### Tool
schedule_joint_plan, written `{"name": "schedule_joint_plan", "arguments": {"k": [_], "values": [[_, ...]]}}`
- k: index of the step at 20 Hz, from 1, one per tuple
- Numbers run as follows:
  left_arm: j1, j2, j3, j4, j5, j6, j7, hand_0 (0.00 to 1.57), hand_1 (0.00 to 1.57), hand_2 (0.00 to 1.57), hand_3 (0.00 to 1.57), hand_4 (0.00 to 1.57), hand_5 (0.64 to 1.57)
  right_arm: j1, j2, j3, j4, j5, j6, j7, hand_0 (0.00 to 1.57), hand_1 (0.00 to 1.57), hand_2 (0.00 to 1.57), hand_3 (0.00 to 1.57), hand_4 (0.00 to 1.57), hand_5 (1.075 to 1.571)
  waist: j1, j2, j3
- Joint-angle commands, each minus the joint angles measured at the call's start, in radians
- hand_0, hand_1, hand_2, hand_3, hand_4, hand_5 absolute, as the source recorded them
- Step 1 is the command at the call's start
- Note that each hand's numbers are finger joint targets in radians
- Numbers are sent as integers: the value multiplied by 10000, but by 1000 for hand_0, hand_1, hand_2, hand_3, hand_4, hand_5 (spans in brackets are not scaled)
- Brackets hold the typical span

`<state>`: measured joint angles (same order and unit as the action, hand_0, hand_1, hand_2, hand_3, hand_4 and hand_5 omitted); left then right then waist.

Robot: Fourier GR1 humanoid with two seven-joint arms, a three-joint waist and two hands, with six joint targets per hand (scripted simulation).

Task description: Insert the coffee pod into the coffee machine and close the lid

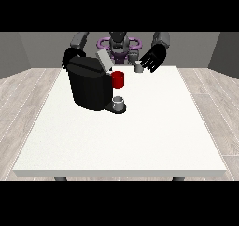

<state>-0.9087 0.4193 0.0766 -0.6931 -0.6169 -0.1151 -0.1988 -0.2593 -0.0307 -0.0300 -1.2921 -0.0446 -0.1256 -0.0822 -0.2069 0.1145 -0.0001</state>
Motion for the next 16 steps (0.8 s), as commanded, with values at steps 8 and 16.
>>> {"name": "schedule_joint_plan", "arguments": {"k": [8,16], "values": [[-1691,-9,431,72,97,-162,1009,1282,1282,1332,1269,479,1571,-445,-263,-54,-368,115,-11,214,0,0,0,0,502,1571,-686,513,3],[-2479,579,646,380,-51,-232,885,1262,1262,1297,1237,494,1571,-718,-59,59,-793,251,-278,192,0,0,0,0,526,1571,-991,1298,2]]}}
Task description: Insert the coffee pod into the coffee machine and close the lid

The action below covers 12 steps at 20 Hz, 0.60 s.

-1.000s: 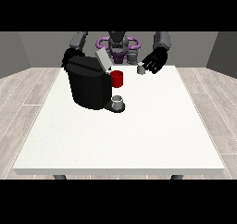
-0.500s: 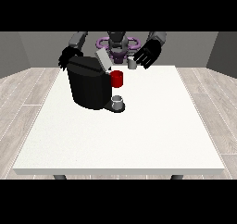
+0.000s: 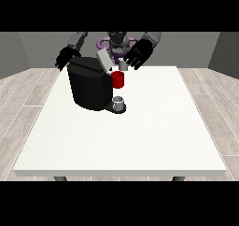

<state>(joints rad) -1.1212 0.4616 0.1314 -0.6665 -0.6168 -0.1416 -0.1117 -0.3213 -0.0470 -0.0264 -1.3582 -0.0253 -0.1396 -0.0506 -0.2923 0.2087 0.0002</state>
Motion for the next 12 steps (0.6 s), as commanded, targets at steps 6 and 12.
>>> {"name": "schedule_joint_plan", "arguments": {"k": [6,12], "values": [[-350,-47,50,266,-45,-281,250,1292,1292,1315,1222,498,1571,77,-240,-306,-31,-224,168,110,0,0,0,0,514,1571,-73,110,1],[-316,-599,-166,214,-274,238,77,1229,1229,1283,1207,511,1571,-115,-52,-219,-70,-77,-48,-159,0,0,0,0,512,1571,-17,394,1]]}}
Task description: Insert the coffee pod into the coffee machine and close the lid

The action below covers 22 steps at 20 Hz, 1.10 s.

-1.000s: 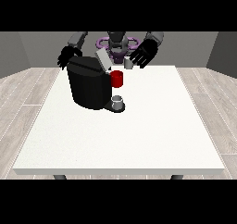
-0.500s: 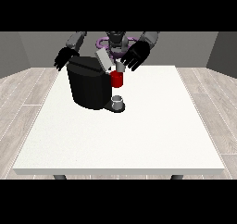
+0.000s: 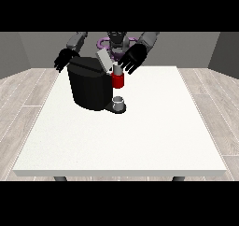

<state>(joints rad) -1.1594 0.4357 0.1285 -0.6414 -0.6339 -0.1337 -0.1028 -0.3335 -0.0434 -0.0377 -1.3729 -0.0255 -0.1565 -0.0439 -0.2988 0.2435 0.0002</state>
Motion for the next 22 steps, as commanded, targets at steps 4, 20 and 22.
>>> {"name": "schedule_joint_plan", "arguments": {"k": [4,20,22], "values": [[28,13,-73,88,-108,-237,-48,1183,1183,1251,1180,499,1571,337,-226,-324,23,-405,376,-121,0,0,0,0,513,1571,-34,-132,2],[-423,223,26,413,-249,-510,-270,1249,1249,1282,1181,480,1571,-198,186,-112,-112,-39,-349,54,0,0,0,0,446,1571,92,365,-1],[16,-443,-111,379,-341,0,-98,1221,1221,1265,1171,485,1571,-180,205,-184,-104,-95,-385,1,0,0,0,0,433,1571,159,170,-1]]}}
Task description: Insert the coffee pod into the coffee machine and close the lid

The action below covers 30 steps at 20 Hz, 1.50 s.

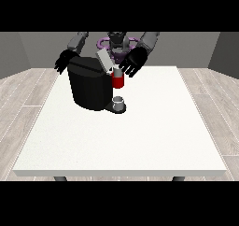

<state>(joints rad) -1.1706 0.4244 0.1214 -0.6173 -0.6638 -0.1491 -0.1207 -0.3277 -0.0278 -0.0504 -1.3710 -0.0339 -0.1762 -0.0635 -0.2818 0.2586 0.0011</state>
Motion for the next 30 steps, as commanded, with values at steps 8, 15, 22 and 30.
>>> {"name": "schedule_joint_plan", "arguments": {"k": [8,15,22,30], "values": [[121,-392,-111,72,-206,145,225,1152,1152,1178,1020,450,1571,-177,-66,5,37,25,-30,207,0,0,0,0,401,1571,-14,-41,-10],[101,-72,-288,-156,-477,40,-152,1051,1051,1118,953,365,1571,-475,-425,-522,434,-293,114,-129,0,0,0,0,463,1571,270,171,-8],[569,-139,-364,-129,-661,608,-920,912,912,1022,865,363,1571,-443,-353,-460,99,-243,-12,-181,0,0,0,0,411,1571,153,459,-10],[206,272,-688,96,-999,-686,-632,0,0,0,0,0,1571,50,-58,-50,337,187,-298,-141,0,0,0,0,338,1571,231,-38,-8]]}}
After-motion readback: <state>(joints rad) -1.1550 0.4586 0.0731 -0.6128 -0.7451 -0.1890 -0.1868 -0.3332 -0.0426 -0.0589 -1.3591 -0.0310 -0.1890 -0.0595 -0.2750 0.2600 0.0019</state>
